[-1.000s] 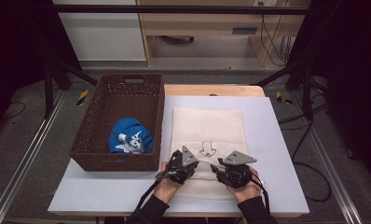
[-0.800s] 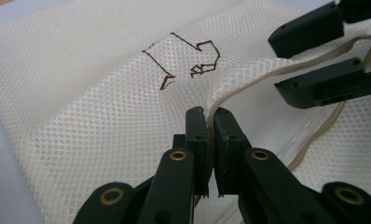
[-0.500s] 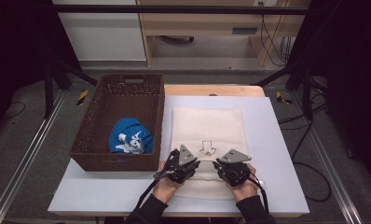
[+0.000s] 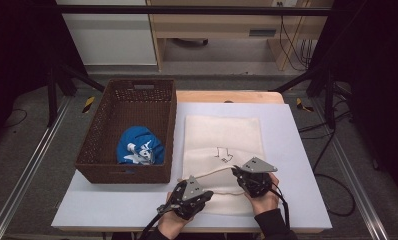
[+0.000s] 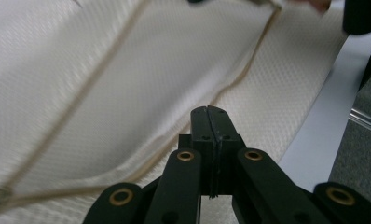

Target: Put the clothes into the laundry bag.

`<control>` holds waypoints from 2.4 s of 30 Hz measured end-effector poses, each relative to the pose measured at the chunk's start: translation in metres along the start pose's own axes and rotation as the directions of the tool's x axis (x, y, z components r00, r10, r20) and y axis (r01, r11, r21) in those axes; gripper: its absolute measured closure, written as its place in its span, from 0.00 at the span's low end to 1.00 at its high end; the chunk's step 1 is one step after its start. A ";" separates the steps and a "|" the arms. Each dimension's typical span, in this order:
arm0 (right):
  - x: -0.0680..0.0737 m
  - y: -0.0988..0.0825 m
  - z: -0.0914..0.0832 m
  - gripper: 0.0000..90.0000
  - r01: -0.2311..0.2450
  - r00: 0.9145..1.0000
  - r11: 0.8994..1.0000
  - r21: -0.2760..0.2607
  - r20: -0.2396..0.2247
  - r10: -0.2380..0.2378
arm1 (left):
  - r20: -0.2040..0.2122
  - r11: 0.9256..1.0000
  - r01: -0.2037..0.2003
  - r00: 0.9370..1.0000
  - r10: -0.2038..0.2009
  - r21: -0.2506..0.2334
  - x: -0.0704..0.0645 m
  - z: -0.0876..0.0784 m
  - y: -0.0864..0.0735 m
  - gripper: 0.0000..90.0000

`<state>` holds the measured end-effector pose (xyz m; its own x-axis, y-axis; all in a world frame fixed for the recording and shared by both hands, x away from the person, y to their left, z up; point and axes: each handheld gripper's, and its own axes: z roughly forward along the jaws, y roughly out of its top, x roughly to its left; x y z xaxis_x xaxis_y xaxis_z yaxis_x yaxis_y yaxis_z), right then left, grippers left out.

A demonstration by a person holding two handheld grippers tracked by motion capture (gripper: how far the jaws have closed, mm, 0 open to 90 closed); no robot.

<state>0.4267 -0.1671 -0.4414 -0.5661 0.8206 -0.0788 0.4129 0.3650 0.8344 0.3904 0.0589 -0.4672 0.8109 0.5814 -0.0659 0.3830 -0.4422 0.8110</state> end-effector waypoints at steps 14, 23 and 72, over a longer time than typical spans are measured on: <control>-0.003 0.015 -0.015 0.97 -0.008 1.000 0.991 -0.133 0.024 0.011 | -0.006 0.999 0.012 1.000 -0.012 0.050 -0.003 0.020 -0.013 0.99; -0.002 0.018 -0.018 0.97 -0.011 1.000 0.988 -0.152 0.025 0.015 | 0.015 0.998 0.044 0.999 -0.044 -0.049 -0.002 -0.004 -0.005 0.76; -0.006 0.012 -0.017 0.97 -0.023 0.999 0.991 -0.131 0.019 0.026 | -0.427 0.998 0.027 0.903 -0.048 -0.056 0.213 -0.108 0.063 0.26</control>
<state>0.4226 -0.1749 -0.4215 -0.5418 0.8378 -0.0674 0.3286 0.2849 0.9005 0.5395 0.2284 -0.3672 0.5252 0.8378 0.1491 0.3796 -0.3874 0.8401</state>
